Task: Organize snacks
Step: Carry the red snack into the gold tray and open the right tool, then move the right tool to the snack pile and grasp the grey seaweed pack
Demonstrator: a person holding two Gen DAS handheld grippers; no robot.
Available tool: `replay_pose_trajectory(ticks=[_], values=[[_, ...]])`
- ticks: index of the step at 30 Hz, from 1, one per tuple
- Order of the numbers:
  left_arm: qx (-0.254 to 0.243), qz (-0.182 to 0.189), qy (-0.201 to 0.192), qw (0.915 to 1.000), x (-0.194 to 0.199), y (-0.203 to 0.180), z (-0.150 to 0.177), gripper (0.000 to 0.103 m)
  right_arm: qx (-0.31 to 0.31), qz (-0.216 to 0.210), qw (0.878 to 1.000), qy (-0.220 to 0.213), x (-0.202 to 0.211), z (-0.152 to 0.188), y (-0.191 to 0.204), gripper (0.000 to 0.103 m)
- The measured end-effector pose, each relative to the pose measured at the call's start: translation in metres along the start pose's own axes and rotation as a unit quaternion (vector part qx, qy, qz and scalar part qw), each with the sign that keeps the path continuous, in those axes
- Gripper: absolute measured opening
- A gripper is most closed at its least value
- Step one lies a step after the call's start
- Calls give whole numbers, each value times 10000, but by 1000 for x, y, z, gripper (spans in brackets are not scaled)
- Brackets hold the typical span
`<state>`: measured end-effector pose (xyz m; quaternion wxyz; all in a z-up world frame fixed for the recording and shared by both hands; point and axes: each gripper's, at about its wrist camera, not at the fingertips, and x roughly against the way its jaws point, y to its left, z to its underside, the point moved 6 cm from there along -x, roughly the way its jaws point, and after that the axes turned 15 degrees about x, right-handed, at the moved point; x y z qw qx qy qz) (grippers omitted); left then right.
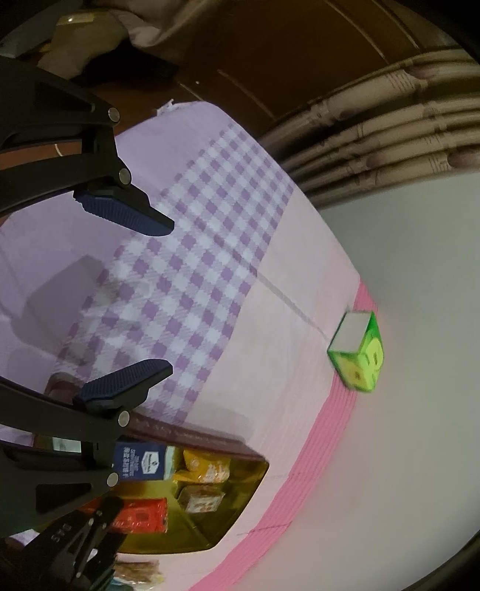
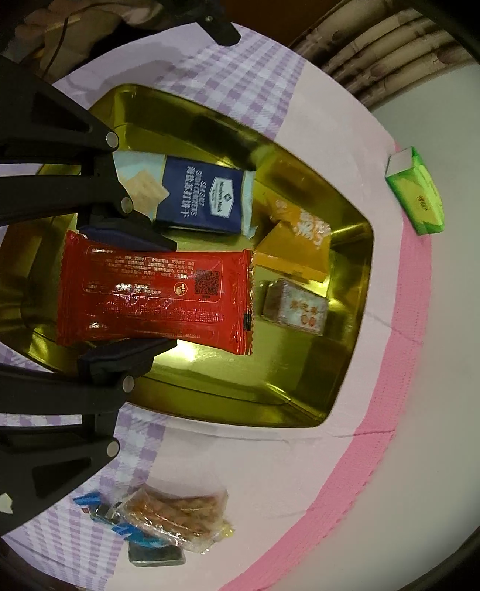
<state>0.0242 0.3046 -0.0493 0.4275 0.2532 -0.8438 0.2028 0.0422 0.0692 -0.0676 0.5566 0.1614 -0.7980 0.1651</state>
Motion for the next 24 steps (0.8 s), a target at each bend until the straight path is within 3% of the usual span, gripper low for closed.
replay_pose_trajectory(ticks=[15, 24], values=[[-163, 103, 35, 9998, 0, -10, 3, 71, 38, -97, 9999, 130, -8, 7, 7, 44], [-162, 124, 59, 9998, 0, -11, 4, 71, 10, -37, 9991, -414, 39, 8, -11, 43]])
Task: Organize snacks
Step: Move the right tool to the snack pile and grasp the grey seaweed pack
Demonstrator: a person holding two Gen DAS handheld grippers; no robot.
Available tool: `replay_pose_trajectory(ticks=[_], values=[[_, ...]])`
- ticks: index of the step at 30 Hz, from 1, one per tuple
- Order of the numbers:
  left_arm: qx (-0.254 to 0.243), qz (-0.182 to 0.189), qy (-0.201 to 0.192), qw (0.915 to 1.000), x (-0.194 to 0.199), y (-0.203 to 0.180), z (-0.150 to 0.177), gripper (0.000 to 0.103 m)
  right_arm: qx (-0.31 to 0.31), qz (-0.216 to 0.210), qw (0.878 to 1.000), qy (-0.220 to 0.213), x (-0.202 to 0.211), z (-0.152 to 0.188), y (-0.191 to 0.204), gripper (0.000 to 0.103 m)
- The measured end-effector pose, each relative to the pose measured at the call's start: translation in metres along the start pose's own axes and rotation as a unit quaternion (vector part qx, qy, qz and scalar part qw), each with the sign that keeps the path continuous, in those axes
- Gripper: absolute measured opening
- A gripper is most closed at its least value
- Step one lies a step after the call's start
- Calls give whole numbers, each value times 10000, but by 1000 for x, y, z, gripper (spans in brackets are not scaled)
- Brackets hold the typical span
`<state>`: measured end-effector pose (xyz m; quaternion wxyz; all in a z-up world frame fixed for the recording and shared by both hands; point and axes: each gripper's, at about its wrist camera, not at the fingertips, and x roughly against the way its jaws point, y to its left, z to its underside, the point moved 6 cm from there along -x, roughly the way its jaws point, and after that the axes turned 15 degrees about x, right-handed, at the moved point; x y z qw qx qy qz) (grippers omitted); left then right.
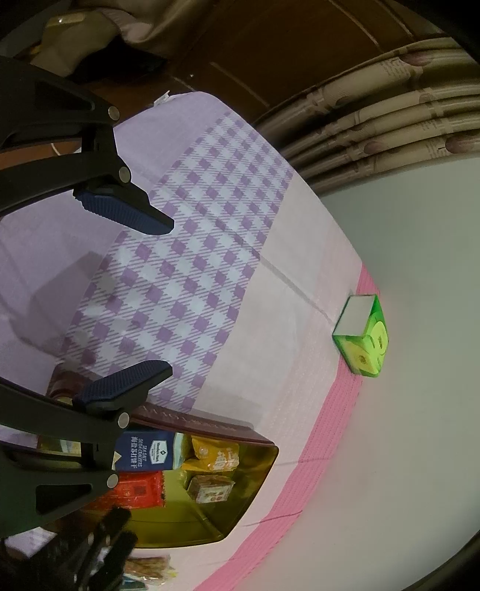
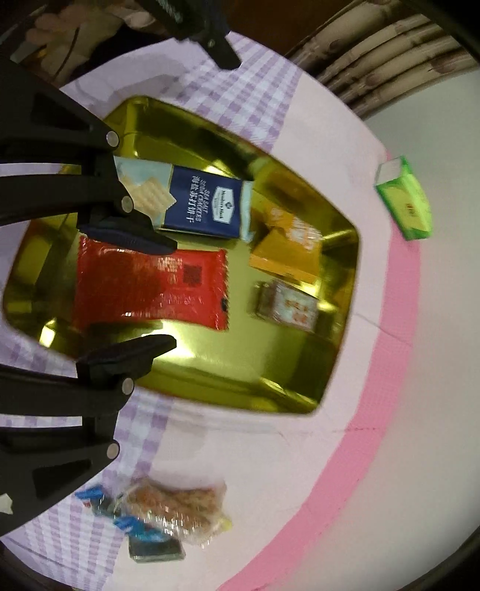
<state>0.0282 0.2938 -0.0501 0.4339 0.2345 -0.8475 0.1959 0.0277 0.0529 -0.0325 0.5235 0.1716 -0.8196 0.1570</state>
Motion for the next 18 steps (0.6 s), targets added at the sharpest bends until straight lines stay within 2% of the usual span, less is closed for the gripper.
replay_pose_trajectory(ticks=[4, 14, 18], values=[[-16, -25, -3, 10000, 0, 0, 0, 71, -189, 169, 9996, -159, 20, 12, -33, 44], [-206, -38, -100, 9997, 4, -9, 4, 71, -1255, 853, 9884, -78, 39, 85, -178, 45], [-303, -5, -116, 9995, 5, -14, 6, 71, -1534, 990, 9832, -24, 43, 114, -225, 45]])
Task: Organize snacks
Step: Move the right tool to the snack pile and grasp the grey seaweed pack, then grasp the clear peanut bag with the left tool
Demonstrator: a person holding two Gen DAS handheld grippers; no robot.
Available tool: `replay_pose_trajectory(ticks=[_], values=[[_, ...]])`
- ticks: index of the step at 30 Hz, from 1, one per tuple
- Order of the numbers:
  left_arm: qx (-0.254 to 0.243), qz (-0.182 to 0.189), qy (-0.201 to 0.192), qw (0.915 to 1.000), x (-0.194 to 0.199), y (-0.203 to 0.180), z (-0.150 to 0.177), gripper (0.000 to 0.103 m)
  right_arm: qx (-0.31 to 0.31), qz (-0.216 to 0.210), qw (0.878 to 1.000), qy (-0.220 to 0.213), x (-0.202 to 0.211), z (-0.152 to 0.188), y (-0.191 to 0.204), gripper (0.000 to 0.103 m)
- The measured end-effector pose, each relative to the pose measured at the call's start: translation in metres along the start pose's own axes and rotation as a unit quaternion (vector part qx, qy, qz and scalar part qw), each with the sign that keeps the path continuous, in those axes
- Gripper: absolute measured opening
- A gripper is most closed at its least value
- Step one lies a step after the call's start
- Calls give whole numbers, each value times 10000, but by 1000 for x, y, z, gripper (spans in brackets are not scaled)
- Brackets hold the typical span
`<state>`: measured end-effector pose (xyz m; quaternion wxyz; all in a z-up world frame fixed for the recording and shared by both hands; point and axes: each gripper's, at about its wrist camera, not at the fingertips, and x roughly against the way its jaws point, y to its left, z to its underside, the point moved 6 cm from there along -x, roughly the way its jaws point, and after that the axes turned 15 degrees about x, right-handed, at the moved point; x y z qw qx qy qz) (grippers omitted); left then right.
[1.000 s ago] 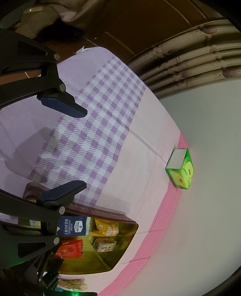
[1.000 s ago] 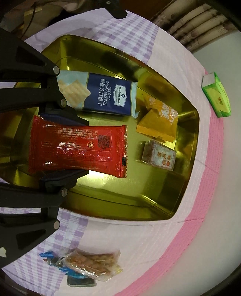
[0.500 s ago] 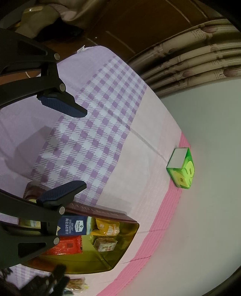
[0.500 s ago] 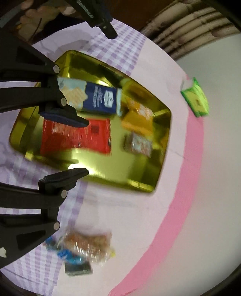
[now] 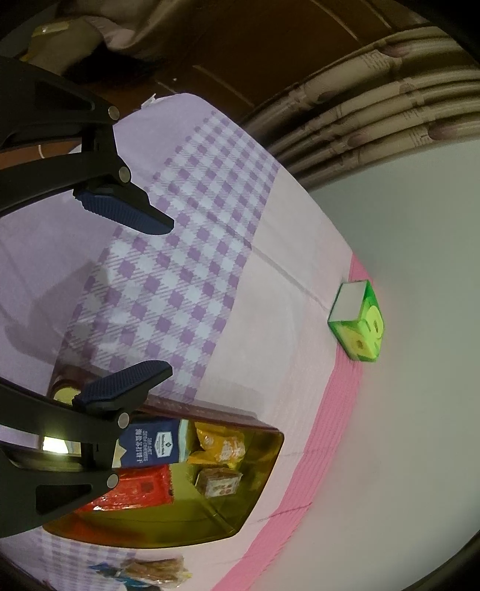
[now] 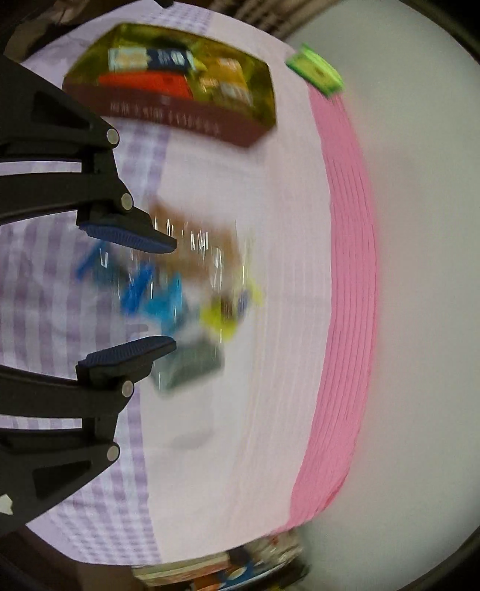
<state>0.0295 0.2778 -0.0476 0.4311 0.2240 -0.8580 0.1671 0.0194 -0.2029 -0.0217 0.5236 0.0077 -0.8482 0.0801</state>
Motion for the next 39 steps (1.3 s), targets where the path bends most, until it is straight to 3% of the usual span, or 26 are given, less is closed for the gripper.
replay_pose_trajectory(ticks=[7, 15, 19, 22, 28, 34, 36, 39], values=[[-286, 198, 68, 9994, 6, -23, 11, 71, 76, -10, 9999, 90, -21, 15, -36, 45], [-735, 593, 76, 9955, 28, -70, 21, 71, 205, -262, 9994, 44, -53, 12, -36, 46], [-1010, 841, 135, 9912, 38, -106, 28, 72, 140, -394, 9991, -13, -63, 11, -40, 36], [-1251, 1067, 208, 9862, 44, -136, 36, 73, 108, -523, 9986, -21, -67, 14, -38, 25], [-1833, 1446, 281, 9720, 52, -197, 59, 74, -118, -447, 9989, -113, -60, 31, -44, 25], [-2183, 1976, 458, 9546, 53, -255, 84, 74, -298, 136, 9993, -191, -47, 61, -67, 25], [-2281, 2033, 409, 9513, 51, -271, 91, 74, -248, 427, 9983, -306, -46, 65, -73, 25], [-2460, 2146, 463, 9441, 47, -292, 107, 74, -392, 542, 9966, -474, -48, 65, -83, 25]])
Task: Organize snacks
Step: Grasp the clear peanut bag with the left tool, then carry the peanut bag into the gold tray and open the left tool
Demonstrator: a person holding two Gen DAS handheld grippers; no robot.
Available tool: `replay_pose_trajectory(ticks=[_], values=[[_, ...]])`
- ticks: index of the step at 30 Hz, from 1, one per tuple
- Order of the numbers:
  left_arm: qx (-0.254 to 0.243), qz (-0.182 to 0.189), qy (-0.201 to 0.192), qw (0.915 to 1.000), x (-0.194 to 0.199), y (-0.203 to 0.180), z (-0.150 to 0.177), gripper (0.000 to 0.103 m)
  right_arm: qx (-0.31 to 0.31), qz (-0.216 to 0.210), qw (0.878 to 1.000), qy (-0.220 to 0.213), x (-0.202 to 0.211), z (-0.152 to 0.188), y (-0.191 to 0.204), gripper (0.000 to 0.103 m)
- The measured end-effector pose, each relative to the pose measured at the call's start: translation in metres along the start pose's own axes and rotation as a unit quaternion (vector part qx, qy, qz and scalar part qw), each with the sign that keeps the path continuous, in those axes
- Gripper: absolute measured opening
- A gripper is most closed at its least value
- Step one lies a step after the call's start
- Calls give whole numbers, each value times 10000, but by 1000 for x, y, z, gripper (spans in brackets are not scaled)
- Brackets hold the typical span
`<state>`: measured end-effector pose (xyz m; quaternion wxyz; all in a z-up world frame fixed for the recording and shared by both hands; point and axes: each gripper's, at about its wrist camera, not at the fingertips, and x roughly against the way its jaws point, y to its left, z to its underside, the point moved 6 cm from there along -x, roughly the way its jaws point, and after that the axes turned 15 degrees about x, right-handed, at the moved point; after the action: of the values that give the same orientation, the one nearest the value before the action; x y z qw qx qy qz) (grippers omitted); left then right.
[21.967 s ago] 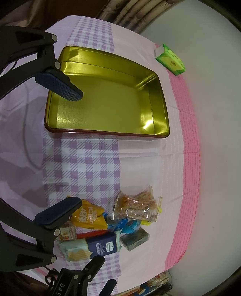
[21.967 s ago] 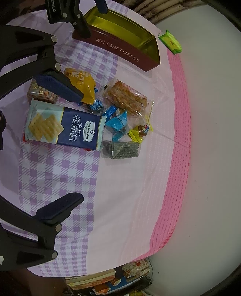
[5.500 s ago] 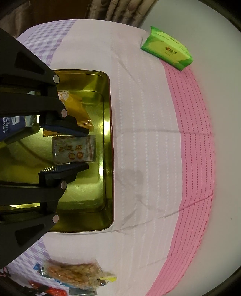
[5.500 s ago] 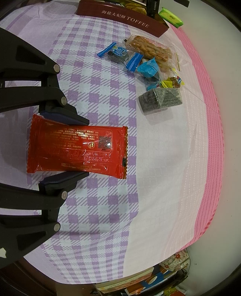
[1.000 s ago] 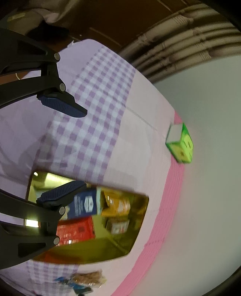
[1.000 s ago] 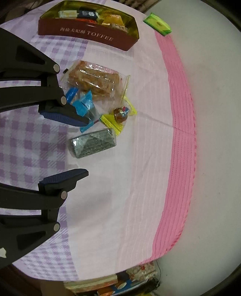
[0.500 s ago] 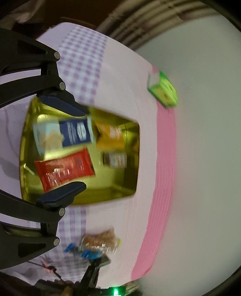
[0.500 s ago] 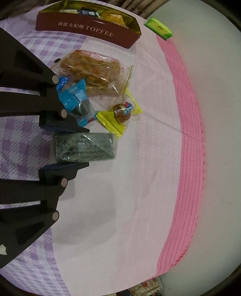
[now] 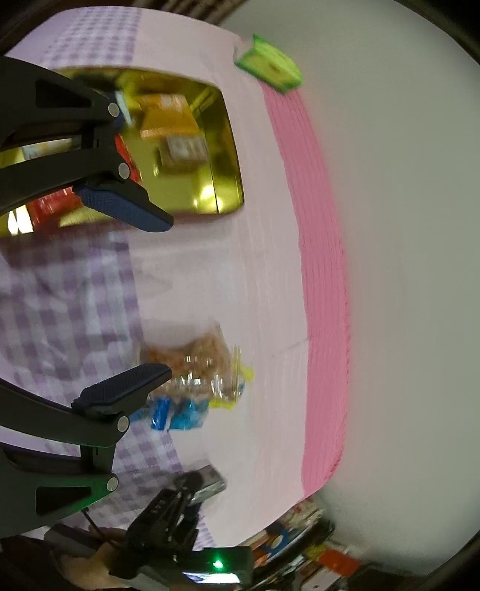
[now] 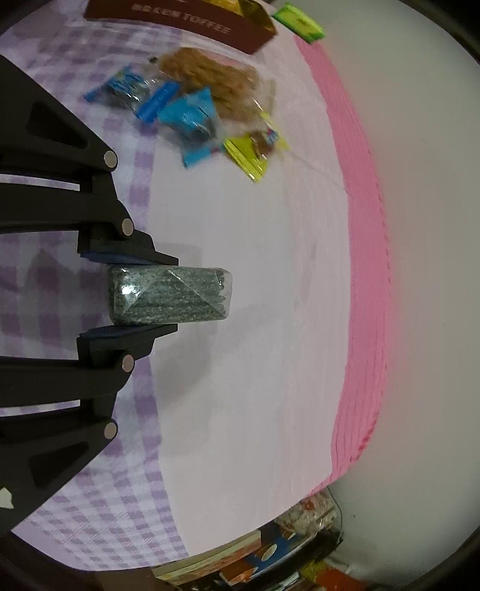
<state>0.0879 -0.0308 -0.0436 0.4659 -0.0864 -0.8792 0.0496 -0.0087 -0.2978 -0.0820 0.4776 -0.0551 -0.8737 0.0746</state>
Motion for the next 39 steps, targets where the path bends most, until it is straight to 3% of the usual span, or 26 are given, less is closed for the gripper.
replay_pose_trajectory(ticks=[10, 24, 26, 28, 30, 39], values=[[-201, 319, 464, 9982, -44, -45, -1, 74, -252, -23, 9995, -208, -6, 4, -9, 25], [-167, 152, 660, 9976, -87, -58, -5, 73, -225, 57, 9991, -357, -5, 5, -7, 25], [-143, 161, 727, 9971, -90, -58, -3, 65, -225, 63, 9991, -355, -5, 5, -6, 25], [-90, 297, 832, 9960, -91, -57, 1, 48, -233, 56, 9991, -358, -6, 4, -8, 25], [-47, 329, 820, 9961, -89, -54, 3, 42, -228, 56, 9991, -358, -6, 4, -8, 25], [89, 318, 868, 9957, -78, -39, 14, 39, -235, 65, 9991, -361, -6, 4, -8, 25]])
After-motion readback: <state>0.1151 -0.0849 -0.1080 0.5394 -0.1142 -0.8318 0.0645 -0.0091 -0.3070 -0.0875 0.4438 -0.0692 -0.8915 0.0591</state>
